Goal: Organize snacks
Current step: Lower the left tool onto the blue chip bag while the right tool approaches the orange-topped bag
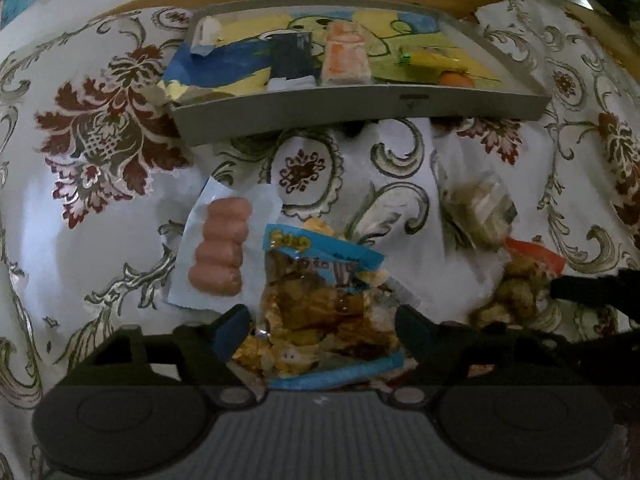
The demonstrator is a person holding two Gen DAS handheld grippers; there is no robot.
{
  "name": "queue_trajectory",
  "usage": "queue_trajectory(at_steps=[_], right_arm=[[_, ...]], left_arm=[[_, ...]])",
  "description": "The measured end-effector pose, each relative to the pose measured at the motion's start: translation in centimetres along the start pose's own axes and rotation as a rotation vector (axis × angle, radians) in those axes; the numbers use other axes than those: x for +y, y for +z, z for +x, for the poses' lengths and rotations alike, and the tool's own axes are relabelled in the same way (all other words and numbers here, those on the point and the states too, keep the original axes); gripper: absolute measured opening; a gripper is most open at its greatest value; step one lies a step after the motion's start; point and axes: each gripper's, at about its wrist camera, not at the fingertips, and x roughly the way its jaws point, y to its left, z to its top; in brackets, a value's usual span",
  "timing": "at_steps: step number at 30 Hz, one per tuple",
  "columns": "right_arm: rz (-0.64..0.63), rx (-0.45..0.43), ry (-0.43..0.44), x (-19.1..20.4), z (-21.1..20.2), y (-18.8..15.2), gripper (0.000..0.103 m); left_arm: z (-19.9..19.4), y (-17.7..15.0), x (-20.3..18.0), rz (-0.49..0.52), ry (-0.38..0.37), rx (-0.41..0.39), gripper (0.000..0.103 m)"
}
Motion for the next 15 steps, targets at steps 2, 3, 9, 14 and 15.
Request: queue_trajectory(at_steps=[2,3,9,14,15], right_arm=[[-0.009,-0.007,0.01,0.27,0.16,0.03,0.075],[-0.017,-0.009,0.015,0.42,0.18,0.0,0.073],[-0.044,-0.021,0.045,1.04,-0.37,-0.59,0.056],[0.008,-0.013,0.073,0.5,-0.19,-0.33,0.056],[0.02,-0.013,0.076,0.32,-0.18,-0.3,0.057]], left_arm=[[-0.2,0.09,-0.02,-0.001,-0.012,-0.001,0.074],[-0.3,0.11,0.09,-0.002,-0.017,-0.002,0.072],[-0.64,0.03,0.62,-0.021,-0.045,0.0,0.061],[-0.49,0.15,0.17,-0.006,-0.071,-0.008,0.065],[-0.39,0.31,0.07,-0.004,-0.072,-0.008,0.066]])
